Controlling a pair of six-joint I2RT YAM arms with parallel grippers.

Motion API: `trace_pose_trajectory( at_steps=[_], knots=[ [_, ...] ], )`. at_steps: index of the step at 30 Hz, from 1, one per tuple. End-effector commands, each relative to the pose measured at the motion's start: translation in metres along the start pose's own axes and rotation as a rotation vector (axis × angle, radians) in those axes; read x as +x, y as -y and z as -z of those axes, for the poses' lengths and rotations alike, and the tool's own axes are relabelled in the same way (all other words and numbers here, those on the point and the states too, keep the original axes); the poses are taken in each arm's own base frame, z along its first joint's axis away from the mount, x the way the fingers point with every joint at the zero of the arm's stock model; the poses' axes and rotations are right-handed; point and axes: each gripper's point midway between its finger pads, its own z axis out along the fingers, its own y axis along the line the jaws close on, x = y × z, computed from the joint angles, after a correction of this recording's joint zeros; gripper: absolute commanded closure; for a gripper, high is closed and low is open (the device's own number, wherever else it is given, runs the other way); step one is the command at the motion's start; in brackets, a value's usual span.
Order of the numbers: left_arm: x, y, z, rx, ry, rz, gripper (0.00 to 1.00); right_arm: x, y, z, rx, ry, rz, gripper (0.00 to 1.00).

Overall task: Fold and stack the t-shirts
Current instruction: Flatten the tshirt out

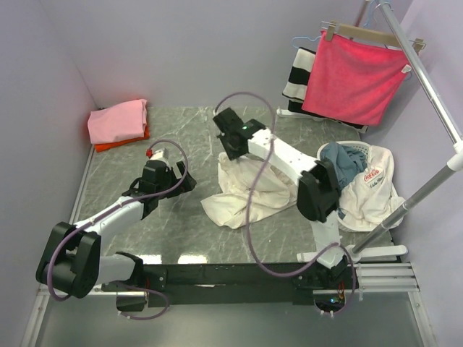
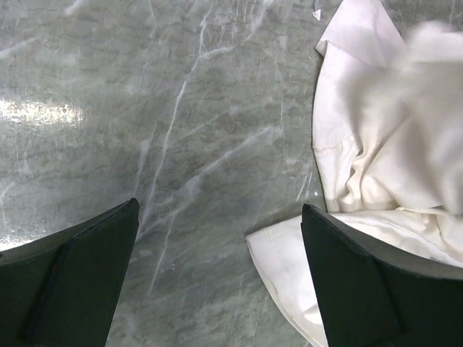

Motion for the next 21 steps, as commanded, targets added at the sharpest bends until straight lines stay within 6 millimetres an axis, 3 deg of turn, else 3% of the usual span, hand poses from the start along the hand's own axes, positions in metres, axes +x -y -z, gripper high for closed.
trace_pose_trajectory(
  at_steps=[1, 4, 6, 9, 10, 13, 16, 18, 21],
  knots=[
    [-0.023, 0.014, 0.004, 0.033, 0.070, -0.020, 0.01, -0.111, 0.027, 0.180, -0.053, 0.492, -0.108, 1.00],
    [-0.027, 0.017, 0.006, 0.039, 0.082, -0.015, 0.01, -0.116, 0.060, 0.228, 0.038, 0.594, -0.169, 1.00],
    [-0.031, 0.020, 0.008, 0.046, 0.092, -0.015, 0.00, -0.104, 0.091, 0.237, 0.163, 0.593, -0.222, 1.00],
    [-0.035, 0.023, 0.007, 0.054, 0.095, -0.019, 0.01, -0.059, 0.131, 0.225, 0.265, 0.511, -0.319, 1.00],
    [-0.036, 0.025, 0.007, 0.061, 0.097, -0.021, 0.01, -0.034, 0.139, 0.216, 0.273, 0.479, -0.337, 1.00],
    [-0.039, 0.029, 0.000, 0.068, 0.094, -0.023, 0.01, 0.019, 0.168, 0.201, 0.306, 0.442, -0.455, 1.00],
    [-0.043, 0.040, -0.011, 0.110, 0.083, -0.026, 0.01, 0.054, 0.193, 0.201, 0.358, 0.461, -0.547, 1.00],
    [-0.047, 0.052, -0.017, 0.154, 0.072, -0.024, 0.01, 0.065, 0.201, 0.203, 0.374, 0.467, -0.590, 1.00],
    [-0.036, 0.069, -0.032, 0.207, -0.001, -0.055, 0.01, 0.081, 0.211, 0.205, 0.408, 0.449, -0.610, 1.00]
  ],
)
